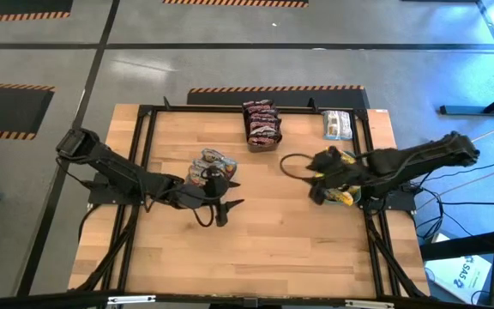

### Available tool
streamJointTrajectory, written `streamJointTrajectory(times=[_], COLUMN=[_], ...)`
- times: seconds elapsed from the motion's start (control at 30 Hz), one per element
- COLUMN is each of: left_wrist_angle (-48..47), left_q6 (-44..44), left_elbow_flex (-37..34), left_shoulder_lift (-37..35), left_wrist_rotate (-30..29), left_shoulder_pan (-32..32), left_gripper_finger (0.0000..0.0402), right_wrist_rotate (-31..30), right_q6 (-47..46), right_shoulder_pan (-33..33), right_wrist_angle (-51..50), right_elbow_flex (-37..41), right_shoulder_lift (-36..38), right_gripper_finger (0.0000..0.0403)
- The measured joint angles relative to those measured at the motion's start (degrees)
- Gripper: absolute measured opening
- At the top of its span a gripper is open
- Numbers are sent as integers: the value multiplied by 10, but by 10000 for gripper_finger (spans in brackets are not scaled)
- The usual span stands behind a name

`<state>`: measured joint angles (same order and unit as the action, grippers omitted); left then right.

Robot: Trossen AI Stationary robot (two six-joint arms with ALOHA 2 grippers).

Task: Sort Maruchan noodles
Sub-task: Put the blue noodle pack into the gray bin

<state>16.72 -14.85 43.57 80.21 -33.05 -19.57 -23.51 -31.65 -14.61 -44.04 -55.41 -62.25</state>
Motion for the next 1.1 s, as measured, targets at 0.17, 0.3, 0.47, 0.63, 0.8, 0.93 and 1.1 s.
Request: streamJointTrajectory(times=[0.17, 0.3, 0.47, 0.63, 0.8, 0.93, 1.1], left_wrist_angle=[6, 8, 11, 10, 7, 8, 8], left_q6=[0, -4, -16, -30, -30, -30, -30], left_elbow_flex=[0, 0, 0, 0, 0, 0, 0], left_shoulder_lift=[20, 28, 43, 57, 64, 64, 64], left_wrist_rotate=[0, 7, 11, 11, 11, 10, 11], left_shoulder_pan=[0, 0, 0, 0, 0, -1, -2], left_gripper_finger=[237, 237, 238, 238, 238, 238, 238], right_wrist_rotate=[-3, -32, -80, -63, 3, 13, 22], right_q6=[-62, -89, -100, -46, 67, 111, 160], right_shoulder_pan=[0, 0, 34, 155, 289, 373, 469], right_wrist_angle=[-84, -135, -149, -145, -106, -56, -52], right_elbow_flex=[0, 0, 0, 0, 0, 0, 0], right_shoulder_lift=[52, 65, 62, 56, 34, 2, -58], right_gripper_finger=[182, 182, 182, 182, 182, 182, 182])
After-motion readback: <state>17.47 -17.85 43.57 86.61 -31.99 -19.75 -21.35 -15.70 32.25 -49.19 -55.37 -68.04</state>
